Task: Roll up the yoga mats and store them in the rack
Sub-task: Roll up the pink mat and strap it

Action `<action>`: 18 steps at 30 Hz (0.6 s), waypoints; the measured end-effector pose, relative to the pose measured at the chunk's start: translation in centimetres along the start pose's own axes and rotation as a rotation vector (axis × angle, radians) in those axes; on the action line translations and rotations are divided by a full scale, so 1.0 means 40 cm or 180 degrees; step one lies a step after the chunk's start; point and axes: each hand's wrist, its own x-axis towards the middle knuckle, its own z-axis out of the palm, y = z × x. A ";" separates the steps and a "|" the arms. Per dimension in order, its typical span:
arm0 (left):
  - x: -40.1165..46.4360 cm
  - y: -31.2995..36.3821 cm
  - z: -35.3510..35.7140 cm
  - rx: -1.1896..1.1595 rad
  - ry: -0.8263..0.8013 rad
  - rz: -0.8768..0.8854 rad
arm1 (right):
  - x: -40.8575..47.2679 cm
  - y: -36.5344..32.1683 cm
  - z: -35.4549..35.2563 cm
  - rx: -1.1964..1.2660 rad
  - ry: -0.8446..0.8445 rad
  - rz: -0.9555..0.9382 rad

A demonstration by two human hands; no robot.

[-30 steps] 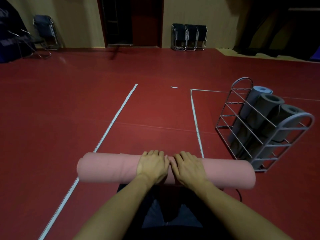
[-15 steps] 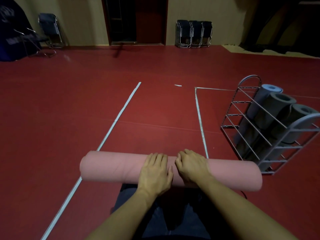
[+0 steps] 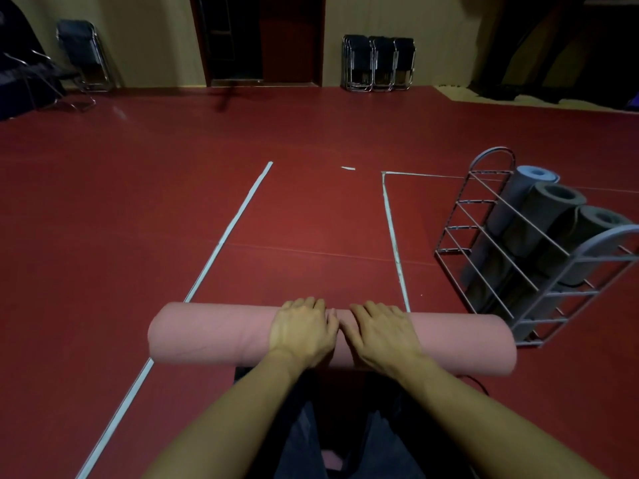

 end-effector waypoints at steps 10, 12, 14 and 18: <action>0.044 -0.031 0.015 -0.0089 0.0145 0.0467 | 0.034 0.049 -0.031 0.0104 -0.0788 -0.0427; 0.034 -0.040 0.026 -0.0067 0.0390 0.0676 | 0.049 0.059 -0.024 0.0214 -0.0825 -0.0483; 0.023 -0.060 0.037 -0.0276 0.0499 0.0795 | 0.072 0.068 -0.018 0.0365 -0.0979 -0.0468; 0.006 -0.120 0.043 -0.0495 0.0314 0.1121 | 0.126 0.085 -0.010 0.0656 -0.1379 -0.0385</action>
